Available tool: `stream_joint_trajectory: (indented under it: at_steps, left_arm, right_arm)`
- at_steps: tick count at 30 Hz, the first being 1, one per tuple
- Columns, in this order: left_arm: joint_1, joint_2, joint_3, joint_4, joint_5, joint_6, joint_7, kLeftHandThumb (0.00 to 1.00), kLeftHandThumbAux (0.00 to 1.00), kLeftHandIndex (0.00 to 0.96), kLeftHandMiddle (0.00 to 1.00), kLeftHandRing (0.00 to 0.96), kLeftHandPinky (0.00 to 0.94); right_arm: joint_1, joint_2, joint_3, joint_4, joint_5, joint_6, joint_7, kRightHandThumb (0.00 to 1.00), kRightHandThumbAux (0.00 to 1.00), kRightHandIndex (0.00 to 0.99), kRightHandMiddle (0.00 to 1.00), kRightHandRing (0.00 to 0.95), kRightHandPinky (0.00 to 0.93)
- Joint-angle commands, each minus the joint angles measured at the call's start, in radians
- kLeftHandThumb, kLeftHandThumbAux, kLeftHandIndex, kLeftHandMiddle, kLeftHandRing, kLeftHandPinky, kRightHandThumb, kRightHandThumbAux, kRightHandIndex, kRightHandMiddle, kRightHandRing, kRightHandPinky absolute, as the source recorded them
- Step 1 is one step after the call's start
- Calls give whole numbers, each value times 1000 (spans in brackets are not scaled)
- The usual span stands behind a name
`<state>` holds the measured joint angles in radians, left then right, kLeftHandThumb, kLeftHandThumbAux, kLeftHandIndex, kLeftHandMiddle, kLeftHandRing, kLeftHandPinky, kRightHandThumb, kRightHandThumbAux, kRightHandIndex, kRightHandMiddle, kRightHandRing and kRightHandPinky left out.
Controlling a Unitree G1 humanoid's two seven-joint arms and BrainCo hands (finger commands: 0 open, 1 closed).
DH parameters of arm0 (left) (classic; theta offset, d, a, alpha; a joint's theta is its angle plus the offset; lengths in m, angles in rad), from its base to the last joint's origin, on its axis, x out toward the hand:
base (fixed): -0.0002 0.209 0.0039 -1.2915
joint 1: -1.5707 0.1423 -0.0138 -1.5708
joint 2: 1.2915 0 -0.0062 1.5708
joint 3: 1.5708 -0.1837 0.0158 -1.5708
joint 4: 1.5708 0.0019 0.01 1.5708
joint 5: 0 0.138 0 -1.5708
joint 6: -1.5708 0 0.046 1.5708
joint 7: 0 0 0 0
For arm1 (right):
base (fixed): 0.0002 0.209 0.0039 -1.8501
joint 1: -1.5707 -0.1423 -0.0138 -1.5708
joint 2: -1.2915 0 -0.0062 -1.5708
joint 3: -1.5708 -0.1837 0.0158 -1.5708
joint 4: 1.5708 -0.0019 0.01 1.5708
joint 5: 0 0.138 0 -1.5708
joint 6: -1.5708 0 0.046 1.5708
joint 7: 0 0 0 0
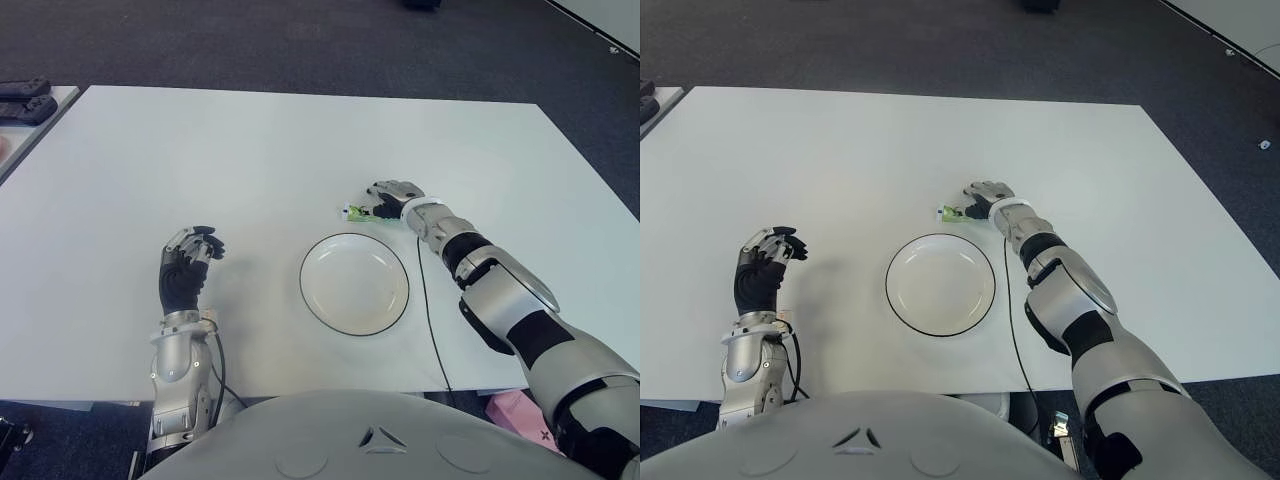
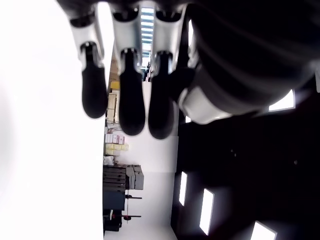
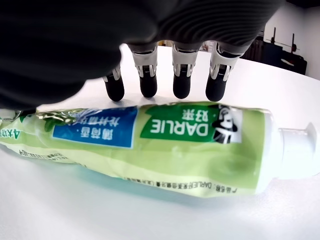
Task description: Put the toothpaste on the table into the plate.
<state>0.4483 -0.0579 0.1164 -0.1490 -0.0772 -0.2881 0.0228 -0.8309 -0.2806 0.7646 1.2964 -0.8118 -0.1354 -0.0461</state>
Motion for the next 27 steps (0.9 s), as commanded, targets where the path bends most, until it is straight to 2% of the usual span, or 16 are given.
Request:
stream_joint_trajectory:
  at_steps: [1, 11, 15, 19, 27]
  left_arm:
    - [1, -2, 4, -6, 4, 16, 11, 707, 718, 437, 578, 574, 529]
    - [-6, 3, 5, -1, -3, 27, 5, 706, 719, 436, 565, 565, 543]
    - [-9, 4, 6, 0, -2, 29, 4, 706, 720, 436, 561, 564, 536]
    - [-13, 4, 5, 1, -8, 31, 0, 705, 720, 435, 553, 560, 545]
    - [-17, 2, 6, 7, -5, 30, 4, 705, 720, 435, 554, 564, 541]
  right_arm:
    - [137, -4, 18, 61, -20, 48, 48, 354, 268, 0, 0, 0, 0]
    - [139, -7, -25, 21, 12, 57, -71, 265, 448, 0, 0, 0, 0]
    - [146, -9, -40, 7, 20, 53, -113, 240, 490, 0, 0, 0, 0]
    - [165, -24, -77, -29, 47, 11, -190, 202, 546, 0, 0, 0, 0]
    - [182, -48, -136, -85, 91, -63, -246, 145, 631, 0, 0, 0, 0]
